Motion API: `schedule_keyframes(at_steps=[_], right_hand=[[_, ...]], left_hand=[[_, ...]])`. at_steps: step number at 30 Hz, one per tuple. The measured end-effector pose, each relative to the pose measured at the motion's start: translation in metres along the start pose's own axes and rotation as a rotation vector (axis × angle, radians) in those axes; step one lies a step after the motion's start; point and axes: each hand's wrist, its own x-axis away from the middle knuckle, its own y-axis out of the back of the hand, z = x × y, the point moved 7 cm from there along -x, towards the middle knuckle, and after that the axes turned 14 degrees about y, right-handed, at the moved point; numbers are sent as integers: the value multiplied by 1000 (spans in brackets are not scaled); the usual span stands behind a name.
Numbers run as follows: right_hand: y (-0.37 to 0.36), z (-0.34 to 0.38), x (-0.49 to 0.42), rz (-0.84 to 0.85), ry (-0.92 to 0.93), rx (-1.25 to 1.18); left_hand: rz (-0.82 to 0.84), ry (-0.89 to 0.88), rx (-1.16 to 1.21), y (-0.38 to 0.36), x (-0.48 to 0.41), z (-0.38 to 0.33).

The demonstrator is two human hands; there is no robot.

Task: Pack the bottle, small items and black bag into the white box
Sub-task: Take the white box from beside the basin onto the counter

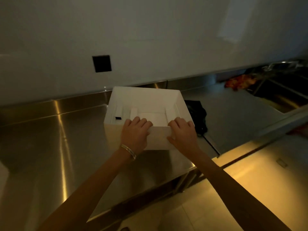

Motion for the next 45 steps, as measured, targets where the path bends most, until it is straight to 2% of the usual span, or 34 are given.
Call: schedule_keyframes(at_steps=[8,17,24,34,45], right_hand=[[65,-99,103,-11,-149,68],[86,-191,170,-25,-290,149],[79,-266,176,-10,-347,216],[58,-357,156,46,-357,259],[12,-441,153,101,-273,237]], left_hand=[[22,-124,124,-22,-7,-150],[57,-259,244,-68,-30,-257],[76,-327,291,-118,-78,-307],[148,-337,324,-185,-145,-350],[232,-249,295,-265,-179,-381]])
